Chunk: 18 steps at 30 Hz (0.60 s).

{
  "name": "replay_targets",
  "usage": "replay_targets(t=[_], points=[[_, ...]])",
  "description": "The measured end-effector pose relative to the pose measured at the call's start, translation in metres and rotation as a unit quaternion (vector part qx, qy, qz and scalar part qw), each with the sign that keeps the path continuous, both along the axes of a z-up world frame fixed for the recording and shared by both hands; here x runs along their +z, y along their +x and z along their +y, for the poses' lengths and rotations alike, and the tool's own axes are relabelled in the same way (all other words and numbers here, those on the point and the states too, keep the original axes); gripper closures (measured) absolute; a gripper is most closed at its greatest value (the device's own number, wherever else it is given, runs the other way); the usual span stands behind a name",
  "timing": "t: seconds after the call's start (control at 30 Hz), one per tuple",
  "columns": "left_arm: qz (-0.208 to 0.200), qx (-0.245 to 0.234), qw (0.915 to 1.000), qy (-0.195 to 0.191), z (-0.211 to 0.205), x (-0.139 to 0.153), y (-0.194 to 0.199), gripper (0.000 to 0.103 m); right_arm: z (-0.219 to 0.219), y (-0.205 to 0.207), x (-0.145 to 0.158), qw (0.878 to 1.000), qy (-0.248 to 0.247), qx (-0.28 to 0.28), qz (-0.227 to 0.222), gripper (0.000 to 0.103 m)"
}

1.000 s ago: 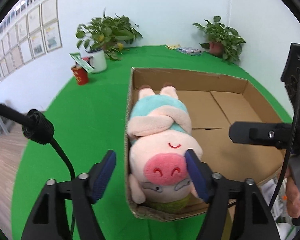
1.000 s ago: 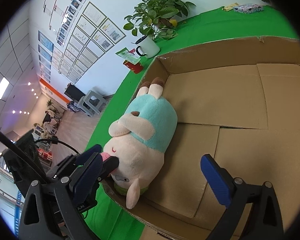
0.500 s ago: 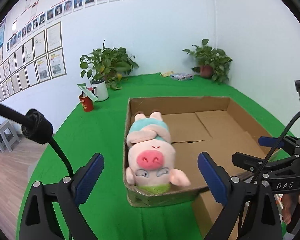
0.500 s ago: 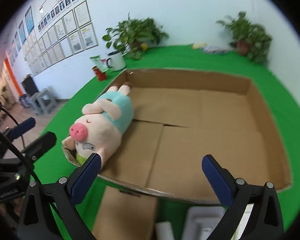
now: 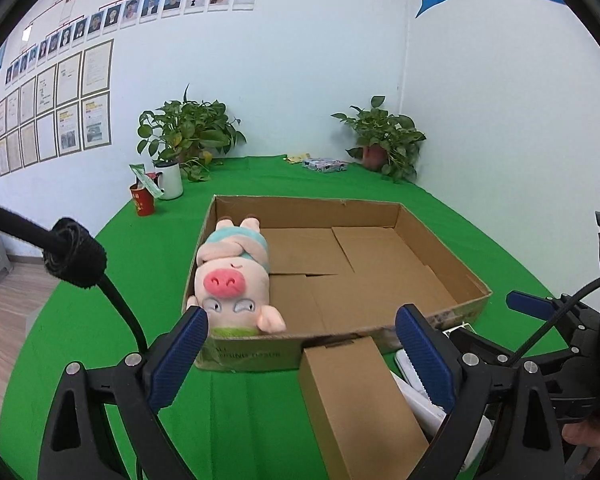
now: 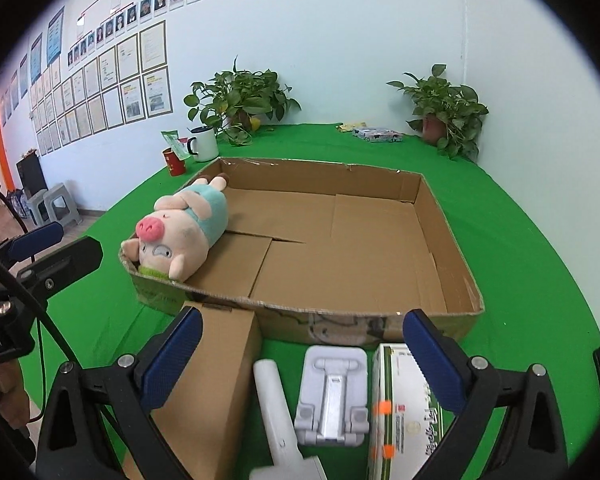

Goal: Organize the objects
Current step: 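Move both grippers back toward the long narrow cardboard box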

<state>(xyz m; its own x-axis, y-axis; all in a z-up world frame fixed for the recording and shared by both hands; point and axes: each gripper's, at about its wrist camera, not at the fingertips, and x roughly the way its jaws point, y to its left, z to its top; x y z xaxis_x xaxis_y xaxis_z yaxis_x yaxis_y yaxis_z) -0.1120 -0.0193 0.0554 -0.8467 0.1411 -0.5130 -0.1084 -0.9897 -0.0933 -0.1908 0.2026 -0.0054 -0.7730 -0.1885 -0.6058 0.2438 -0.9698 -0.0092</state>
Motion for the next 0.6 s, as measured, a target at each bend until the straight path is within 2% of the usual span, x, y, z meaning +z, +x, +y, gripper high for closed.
replay_targets(t=[0.17,0.37,0.5,0.6], points=[[-0.008,-0.002,0.9999,0.014,0.004,-0.003,0.027,0.008,0.006,0.025,0.001,1.0,0.003,0.009,0.004,0.003],[-0.043,-0.018,0.9978,0.048,-0.005,-0.019,0.056,0.008,0.009,0.071,-0.009,0.997,-0.011,0.073,-0.027,0.002],[-0.097,-0.046,0.9908,0.083,-0.008,-0.045,0.061,0.009,-0.002,0.102,-0.029,0.985,-0.051,0.143,-0.086,0.002],[-0.134,-0.074,0.9807,0.122,-0.009,-0.066,0.06,0.013,-0.019,0.116,-0.046,0.979,-0.049,0.164,-0.112,0.002]])
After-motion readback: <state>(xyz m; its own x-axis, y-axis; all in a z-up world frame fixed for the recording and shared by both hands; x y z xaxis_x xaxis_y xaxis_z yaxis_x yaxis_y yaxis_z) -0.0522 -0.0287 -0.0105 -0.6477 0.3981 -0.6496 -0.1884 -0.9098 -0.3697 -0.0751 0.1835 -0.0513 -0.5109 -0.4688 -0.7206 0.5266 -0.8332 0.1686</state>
